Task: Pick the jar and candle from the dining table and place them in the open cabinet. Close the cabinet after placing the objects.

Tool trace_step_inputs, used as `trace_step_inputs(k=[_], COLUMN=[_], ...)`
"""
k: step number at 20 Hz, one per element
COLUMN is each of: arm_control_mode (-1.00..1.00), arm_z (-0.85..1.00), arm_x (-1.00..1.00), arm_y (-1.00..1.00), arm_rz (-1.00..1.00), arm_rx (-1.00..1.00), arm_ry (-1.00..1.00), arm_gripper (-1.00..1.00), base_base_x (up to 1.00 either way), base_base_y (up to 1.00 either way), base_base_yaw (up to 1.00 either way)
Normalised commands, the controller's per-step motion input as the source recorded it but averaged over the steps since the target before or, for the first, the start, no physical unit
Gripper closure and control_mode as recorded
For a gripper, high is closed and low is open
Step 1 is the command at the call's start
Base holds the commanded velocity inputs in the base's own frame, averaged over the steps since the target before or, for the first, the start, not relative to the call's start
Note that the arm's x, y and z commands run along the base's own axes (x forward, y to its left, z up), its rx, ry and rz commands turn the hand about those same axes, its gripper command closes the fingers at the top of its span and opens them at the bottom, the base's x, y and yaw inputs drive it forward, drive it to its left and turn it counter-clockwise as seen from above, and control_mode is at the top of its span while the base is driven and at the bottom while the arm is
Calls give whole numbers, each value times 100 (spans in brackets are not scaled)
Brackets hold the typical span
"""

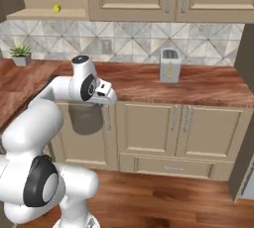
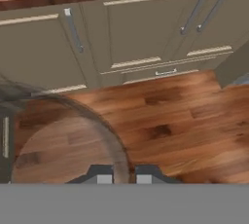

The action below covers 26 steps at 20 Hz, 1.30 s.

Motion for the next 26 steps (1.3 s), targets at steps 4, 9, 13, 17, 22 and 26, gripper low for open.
trace_step_inputs(k=[4,9,13,17,22,26], arm_control_mode=[100,100,100,100,100,100], arm_z=[0,0,0,0,0,0], arm_x=[0,0,0,0,0,0], arm_y=[0,0,0,0,0,0], arm_rz=[0,0,0,0,0,0], arm_rx=[0,0,0,0,0,0], arm_ry=[0,0,0,0,0,0], arm_gripper=[100,100,100,100,100,100], base_base_x=[57,51,51,12,0,0], base_base_y=[71,54,44,27,1,0], base_base_yaw=[-25,-17,-7,11,29,34])
